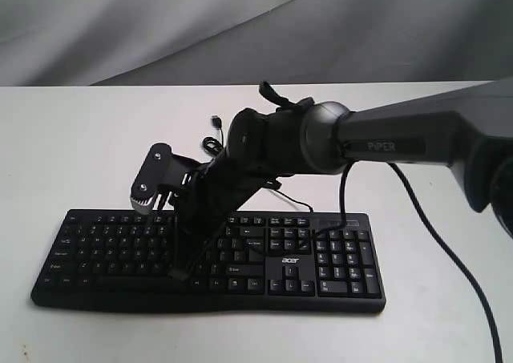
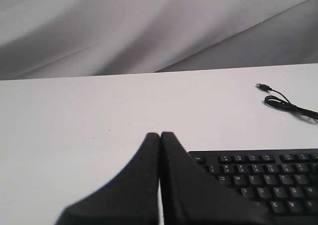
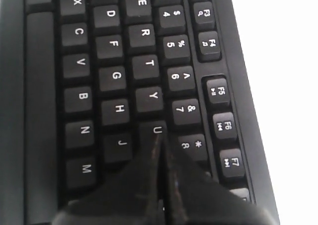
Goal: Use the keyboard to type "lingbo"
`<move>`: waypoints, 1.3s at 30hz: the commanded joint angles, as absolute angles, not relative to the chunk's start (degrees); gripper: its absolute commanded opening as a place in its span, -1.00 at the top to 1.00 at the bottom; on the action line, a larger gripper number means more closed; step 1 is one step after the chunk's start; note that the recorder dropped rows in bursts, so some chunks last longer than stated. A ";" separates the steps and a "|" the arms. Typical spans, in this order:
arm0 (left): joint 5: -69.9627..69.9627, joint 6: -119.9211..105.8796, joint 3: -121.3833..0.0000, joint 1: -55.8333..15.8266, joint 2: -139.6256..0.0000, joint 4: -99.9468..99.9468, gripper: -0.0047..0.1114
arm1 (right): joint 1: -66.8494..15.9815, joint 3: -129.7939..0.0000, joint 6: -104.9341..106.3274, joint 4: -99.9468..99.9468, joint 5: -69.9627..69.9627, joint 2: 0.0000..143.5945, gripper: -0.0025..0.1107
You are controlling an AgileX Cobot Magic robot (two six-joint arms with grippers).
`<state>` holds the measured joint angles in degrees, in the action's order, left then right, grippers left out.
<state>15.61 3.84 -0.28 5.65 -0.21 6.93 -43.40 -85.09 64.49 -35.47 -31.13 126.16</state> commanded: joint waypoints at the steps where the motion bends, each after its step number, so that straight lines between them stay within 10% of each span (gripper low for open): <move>1: 15.22 3.96 0.00 5.71 0.00 6.71 0.91 | -43.21 -85.45 64.32 -34.92 -31.06 126.85 0.96; 39: 15.22 3.96 0.00 5.71 0.00 6.71 0.91 | -47.56 -85.45 64.33 -36.56 -32.40 125.79 0.96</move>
